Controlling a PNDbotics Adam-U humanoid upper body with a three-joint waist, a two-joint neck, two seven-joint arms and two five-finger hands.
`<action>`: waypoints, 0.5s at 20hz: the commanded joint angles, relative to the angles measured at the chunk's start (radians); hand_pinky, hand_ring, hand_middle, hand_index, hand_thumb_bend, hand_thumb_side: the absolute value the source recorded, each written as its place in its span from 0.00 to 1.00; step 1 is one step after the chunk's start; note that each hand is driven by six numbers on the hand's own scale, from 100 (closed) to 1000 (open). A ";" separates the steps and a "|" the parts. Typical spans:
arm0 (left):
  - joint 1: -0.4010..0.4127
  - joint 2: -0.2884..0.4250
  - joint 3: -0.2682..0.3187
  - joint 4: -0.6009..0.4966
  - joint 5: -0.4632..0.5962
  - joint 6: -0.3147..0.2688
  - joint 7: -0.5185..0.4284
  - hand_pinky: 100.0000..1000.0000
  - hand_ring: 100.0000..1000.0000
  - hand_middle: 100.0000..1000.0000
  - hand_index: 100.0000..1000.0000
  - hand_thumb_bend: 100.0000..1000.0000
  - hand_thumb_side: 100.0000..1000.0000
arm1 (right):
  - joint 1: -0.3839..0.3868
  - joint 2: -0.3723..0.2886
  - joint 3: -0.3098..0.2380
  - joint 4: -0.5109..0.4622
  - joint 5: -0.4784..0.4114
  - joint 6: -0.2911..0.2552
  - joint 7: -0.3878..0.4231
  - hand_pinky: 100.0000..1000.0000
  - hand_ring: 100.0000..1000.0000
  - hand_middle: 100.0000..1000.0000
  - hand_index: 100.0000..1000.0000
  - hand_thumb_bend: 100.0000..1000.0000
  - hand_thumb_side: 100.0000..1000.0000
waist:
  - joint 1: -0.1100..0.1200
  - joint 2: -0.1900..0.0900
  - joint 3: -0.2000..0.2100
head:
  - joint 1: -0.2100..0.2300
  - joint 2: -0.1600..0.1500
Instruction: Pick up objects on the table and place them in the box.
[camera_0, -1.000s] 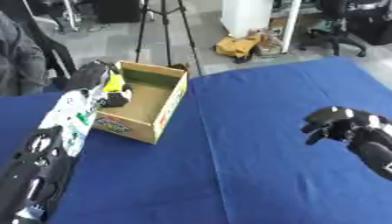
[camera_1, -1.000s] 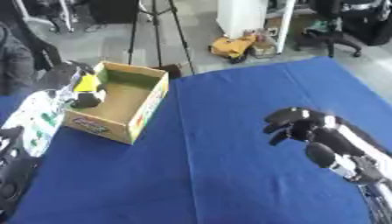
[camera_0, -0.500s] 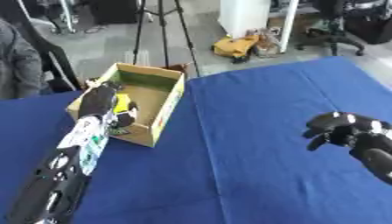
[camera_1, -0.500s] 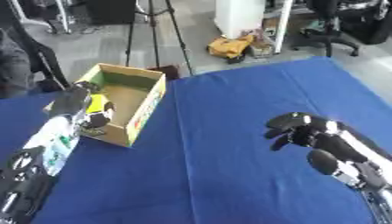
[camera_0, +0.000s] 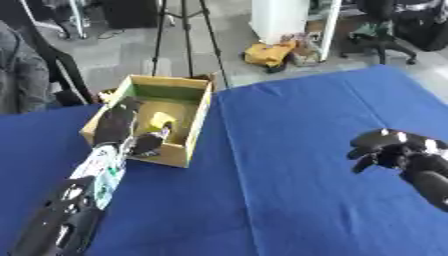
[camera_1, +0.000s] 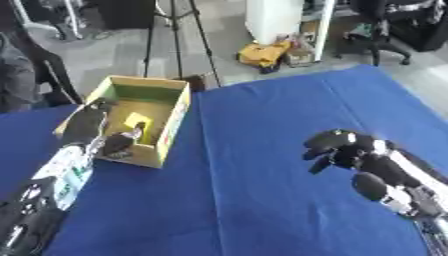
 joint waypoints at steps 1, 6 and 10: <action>-0.015 0.017 -0.006 -0.045 0.027 -0.016 0.035 0.78 0.83 0.83 0.87 0.62 0.81 | -0.014 -0.017 -0.010 -0.013 0.005 -0.003 0.000 0.62 0.73 0.74 0.73 0.46 0.58 | -0.009 -0.012 0.005 | 0.000 -0.012; -0.016 0.046 -0.011 -0.169 0.109 -0.063 0.104 0.67 0.72 0.74 0.82 0.48 0.68 | -0.006 -0.014 -0.015 -0.010 0.004 -0.003 -0.005 0.62 0.73 0.74 0.73 0.46 0.58 | -0.017 -0.021 0.028 | -0.012 -0.001; -0.002 0.062 0.013 -0.289 0.182 -0.132 0.177 0.59 0.65 0.66 0.77 0.37 0.66 | 0.001 -0.012 -0.020 -0.008 -0.001 -0.003 -0.010 0.62 0.73 0.74 0.73 0.46 0.58 | -0.024 -0.030 0.052 | -0.028 0.008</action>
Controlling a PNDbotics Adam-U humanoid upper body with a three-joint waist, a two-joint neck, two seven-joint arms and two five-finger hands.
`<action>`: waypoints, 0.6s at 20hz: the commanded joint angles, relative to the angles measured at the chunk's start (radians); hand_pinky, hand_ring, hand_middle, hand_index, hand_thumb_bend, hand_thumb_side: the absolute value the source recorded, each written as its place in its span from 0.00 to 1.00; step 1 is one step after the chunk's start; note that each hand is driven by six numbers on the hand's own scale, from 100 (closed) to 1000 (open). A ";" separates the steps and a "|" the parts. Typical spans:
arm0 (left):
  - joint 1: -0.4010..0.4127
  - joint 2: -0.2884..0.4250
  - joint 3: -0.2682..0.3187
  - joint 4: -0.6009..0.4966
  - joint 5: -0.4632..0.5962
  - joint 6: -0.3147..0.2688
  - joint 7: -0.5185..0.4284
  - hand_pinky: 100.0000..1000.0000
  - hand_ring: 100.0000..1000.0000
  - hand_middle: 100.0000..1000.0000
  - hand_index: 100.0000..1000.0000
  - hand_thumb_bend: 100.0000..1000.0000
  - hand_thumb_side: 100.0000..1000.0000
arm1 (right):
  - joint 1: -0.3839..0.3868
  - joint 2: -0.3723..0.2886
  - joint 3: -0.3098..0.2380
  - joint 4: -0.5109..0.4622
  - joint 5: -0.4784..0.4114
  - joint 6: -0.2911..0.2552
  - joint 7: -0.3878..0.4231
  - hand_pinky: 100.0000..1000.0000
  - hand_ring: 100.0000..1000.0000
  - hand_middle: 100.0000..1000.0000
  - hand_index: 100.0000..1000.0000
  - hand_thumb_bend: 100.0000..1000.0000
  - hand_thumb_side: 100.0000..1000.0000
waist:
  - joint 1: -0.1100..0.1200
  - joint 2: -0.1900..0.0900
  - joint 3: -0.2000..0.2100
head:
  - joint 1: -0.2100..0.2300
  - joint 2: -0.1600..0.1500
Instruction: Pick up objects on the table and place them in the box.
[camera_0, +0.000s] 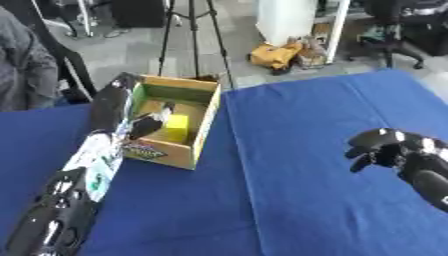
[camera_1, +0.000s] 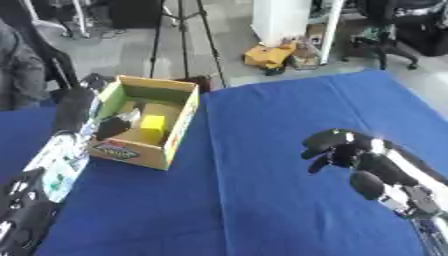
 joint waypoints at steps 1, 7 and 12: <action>0.007 0.032 0.023 -0.112 0.060 -0.053 0.060 0.57 0.63 0.64 0.76 0.33 0.68 | 0.000 -0.012 -0.014 -0.008 -0.002 -0.001 -0.007 0.62 0.73 0.74 0.73 0.46 0.58 | -0.007 -0.020 0.010 | -0.013 0.008; 0.154 0.020 0.012 -0.281 0.164 -0.156 0.163 0.52 0.59 0.60 0.75 0.24 0.77 | 0.006 -0.013 -0.027 -0.005 -0.005 0.002 -0.020 0.62 0.73 0.74 0.73 0.46 0.57 | -0.008 -0.028 0.053 | -0.040 0.015; 0.292 0.024 0.006 -0.418 0.248 -0.153 0.149 0.51 0.58 0.59 0.74 0.21 0.82 | 0.010 -0.016 -0.037 -0.004 -0.009 0.007 -0.033 0.62 0.73 0.74 0.73 0.46 0.57 | -0.001 -0.031 0.076 | -0.049 0.023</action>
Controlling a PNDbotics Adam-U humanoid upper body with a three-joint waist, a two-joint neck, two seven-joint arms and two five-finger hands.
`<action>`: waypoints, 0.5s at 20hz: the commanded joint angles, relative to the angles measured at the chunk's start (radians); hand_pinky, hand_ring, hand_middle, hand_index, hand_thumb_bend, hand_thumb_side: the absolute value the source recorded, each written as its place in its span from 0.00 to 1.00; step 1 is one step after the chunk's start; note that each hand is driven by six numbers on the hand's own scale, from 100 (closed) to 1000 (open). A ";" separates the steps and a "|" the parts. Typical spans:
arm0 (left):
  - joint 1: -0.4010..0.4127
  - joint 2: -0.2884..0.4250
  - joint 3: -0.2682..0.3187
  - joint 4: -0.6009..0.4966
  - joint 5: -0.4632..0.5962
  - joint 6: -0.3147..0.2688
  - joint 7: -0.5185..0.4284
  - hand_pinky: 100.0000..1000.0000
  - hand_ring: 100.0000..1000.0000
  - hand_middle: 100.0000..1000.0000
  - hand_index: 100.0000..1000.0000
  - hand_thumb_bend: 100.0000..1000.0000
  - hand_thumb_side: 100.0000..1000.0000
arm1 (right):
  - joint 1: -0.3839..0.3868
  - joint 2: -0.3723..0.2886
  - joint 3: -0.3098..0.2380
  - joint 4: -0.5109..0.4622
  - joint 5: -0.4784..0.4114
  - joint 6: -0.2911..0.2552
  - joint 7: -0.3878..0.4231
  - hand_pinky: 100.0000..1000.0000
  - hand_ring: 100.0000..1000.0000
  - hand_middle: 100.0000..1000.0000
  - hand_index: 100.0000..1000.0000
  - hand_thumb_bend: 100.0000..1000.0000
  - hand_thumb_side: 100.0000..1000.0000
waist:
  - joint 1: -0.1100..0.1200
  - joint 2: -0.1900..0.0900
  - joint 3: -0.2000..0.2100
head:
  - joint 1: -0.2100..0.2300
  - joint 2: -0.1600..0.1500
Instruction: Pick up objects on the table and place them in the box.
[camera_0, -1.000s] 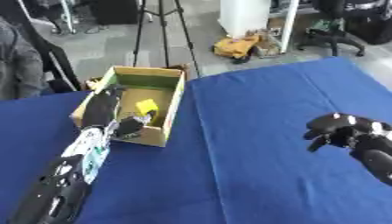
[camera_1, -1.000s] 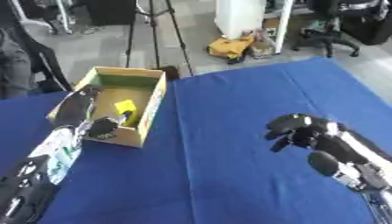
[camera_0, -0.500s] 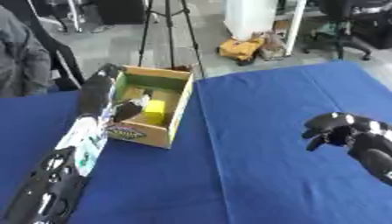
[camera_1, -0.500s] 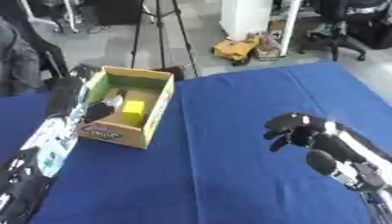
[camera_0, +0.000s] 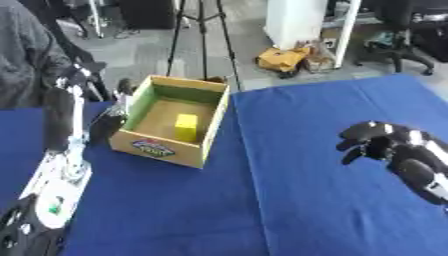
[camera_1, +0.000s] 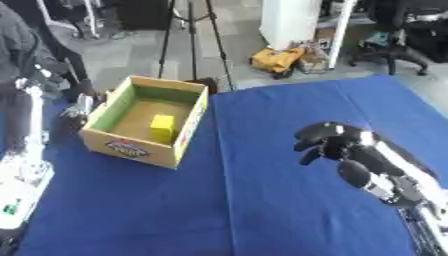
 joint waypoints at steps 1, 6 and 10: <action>0.042 0.014 0.000 -0.103 0.055 0.017 -0.014 0.51 0.58 0.58 0.74 0.20 0.83 | -0.006 -0.016 -0.014 -0.007 -0.008 0.003 -0.010 0.62 0.74 0.74 0.73 0.47 0.57 | -0.001 -0.019 0.008 | -0.008 0.011; 0.178 -0.022 -0.004 -0.238 0.138 0.063 -0.012 0.50 0.57 0.57 0.73 0.20 0.86 | 0.000 -0.015 -0.016 -0.004 -0.009 0.007 -0.019 0.62 0.74 0.74 0.73 0.47 0.57 | -0.002 -0.027 0.020 | 0.010 0.034; 0.285 -0.043 -0.017 -0.340 0.204 0.084 -0.005 0.48 0.55 0.56 0.72 0.19 0.88 | 0.004 -0.014 -0.015 -0.003 -0.011 0.008 -0.025 0.62 0.74 0.74 0.73 0.47 0.58 | -0.003 -0.033 0.027 | 0.020 0.050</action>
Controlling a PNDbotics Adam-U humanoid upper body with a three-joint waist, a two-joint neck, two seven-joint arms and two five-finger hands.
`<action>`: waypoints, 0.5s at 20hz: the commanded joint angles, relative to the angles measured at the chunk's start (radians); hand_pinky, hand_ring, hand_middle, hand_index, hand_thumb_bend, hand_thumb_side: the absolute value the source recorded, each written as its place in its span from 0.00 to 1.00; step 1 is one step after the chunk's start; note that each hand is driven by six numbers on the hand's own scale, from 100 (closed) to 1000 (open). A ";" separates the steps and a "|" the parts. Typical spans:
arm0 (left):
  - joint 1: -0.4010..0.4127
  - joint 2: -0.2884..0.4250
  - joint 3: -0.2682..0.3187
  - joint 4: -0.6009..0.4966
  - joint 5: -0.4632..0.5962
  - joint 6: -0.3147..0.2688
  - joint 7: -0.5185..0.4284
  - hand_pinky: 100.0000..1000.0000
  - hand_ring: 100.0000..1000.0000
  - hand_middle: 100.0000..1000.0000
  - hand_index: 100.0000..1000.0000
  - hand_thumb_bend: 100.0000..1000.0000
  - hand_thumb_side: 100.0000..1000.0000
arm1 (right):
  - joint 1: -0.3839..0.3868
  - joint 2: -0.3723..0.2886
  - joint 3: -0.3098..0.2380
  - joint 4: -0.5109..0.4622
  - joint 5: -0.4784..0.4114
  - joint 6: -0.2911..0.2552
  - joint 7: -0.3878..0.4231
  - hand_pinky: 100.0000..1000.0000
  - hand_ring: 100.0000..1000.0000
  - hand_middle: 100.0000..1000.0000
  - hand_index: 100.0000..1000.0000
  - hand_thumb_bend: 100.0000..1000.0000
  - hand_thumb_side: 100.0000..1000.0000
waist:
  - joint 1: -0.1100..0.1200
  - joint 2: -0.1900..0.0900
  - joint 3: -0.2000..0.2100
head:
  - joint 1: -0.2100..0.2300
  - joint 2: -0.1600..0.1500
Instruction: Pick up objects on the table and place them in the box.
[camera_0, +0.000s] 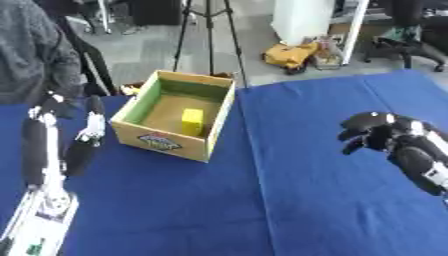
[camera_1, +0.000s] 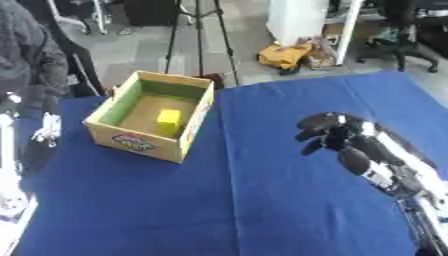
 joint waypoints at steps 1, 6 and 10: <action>0.049 -0.005 -0.010 -0.092 0.054 0.009 0.010 0.48 0.55 0.56 0.72 0.19 0.88 | -0.005 -0.014 -0.008 -0.005 -0.011 0.001 -0.007 0.62 0.74 0.74 0.73 0.47 0.58 | -0.003 -0.017 0.003 | 0.013 0.018; 0.113 -0.013 -0.020 -0.139 0.141 -0.020 0.031 0.47 0.55 0.56 0.72 0.20 0.88 | -0.003 -0.011 -0.007 -0.004 -0.018 0.004 -0.014 0.62 0.74 0.74 0.73 0.46 0.59 | -0.003 -0.022 0.004 | 0.019 0.028; 0.119 -0.007 -0.014 -0.138 0.211 -0.047 0.036 0.47 0.55 0.56 0.72 0.20 0.89 | -0.001 -0.010 -0.008 -0.004 -0.018 0.005 -0.016 0.62 0.74 0.75 0.73 0.46 0.59 | -0.003 -0.022 0.005 | 0.017 0.028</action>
